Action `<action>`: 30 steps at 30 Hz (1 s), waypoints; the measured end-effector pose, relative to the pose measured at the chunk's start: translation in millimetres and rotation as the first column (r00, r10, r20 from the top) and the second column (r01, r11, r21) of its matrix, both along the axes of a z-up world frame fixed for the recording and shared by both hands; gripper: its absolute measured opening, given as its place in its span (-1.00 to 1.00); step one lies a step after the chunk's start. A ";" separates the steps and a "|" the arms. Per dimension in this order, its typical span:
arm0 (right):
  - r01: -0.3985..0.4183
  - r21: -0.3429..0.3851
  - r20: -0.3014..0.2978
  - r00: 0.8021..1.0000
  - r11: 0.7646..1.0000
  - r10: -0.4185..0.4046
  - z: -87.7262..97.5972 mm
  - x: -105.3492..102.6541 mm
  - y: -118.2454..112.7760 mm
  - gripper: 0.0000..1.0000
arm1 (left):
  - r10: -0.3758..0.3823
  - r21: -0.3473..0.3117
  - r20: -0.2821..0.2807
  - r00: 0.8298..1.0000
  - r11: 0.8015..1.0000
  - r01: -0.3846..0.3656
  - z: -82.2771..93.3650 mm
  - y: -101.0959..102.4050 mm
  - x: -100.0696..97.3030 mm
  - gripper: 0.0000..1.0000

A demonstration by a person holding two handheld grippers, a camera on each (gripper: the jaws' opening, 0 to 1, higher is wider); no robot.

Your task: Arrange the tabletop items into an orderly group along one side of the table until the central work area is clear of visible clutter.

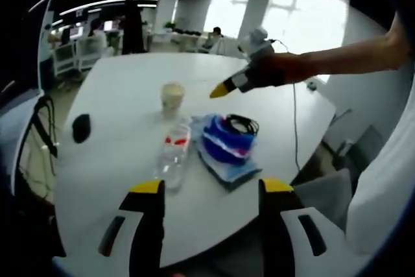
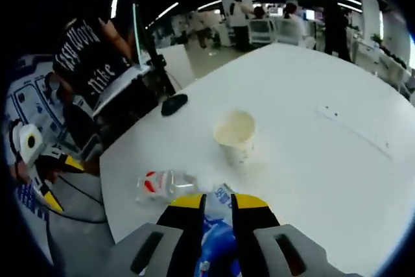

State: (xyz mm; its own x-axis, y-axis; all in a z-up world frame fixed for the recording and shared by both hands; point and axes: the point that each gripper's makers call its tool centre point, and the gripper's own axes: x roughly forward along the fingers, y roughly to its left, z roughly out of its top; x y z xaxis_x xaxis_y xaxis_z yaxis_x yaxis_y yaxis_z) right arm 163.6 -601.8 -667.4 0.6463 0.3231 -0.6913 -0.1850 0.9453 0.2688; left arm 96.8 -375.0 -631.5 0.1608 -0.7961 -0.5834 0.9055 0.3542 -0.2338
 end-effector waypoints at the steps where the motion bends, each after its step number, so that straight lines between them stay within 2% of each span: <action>1: 0.015 0.006 -0.004 1.000 1.000 -0.015 -4.3 -5.4 -5.3 -0.72 | -0.002 0.000 -0.001 1.000 1.000 0.002 -0.1 -0.6 -0.1 0.15; 8: 0.101 0.042 -0.012 0.995 0.994 -0.100 -11.0 -41.1 -18.1 -0.73 | -0.028 0.001 -0.002 1.000 1.000 0.028 1.5 -9.6 -7.2 0.15; 16: 0.177 0.073 0.002 0.984 0.982 -0.177 -12.7 -69.9 -26.7 -0.73 | -0.046 0.007 -0.005 0.999 0.999 0.046 0.9 -16.5 -10.6 0.14; 23: 0.237 0.116 0.033 0.970 0.965 -0.242 -12.3 -98.2 -39.7 -0.69 | -0.029 0.003 -0.029 0.999 1.000 0.029 -2.1 -17.6 -7.4 0.08; 30: 0.283 0.124 0.025 0.957 0.951 -0.289 -16.8 -128.4 -47.9 -0.67 | -0.024 0.018 -0.042 0.999 1.000 0.025 -8.4 -16.9 -6.6 0.08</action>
State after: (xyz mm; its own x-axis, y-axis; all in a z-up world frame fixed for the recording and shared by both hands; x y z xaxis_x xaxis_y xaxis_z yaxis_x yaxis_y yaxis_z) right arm 35.1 -649.7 -684.2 0.7516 0.1980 -0.6293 0.0747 0.9222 0.3794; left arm 90.2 -391.9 -639.9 0.1167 -0.7886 -0.6037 0.9034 0.3369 -0.2653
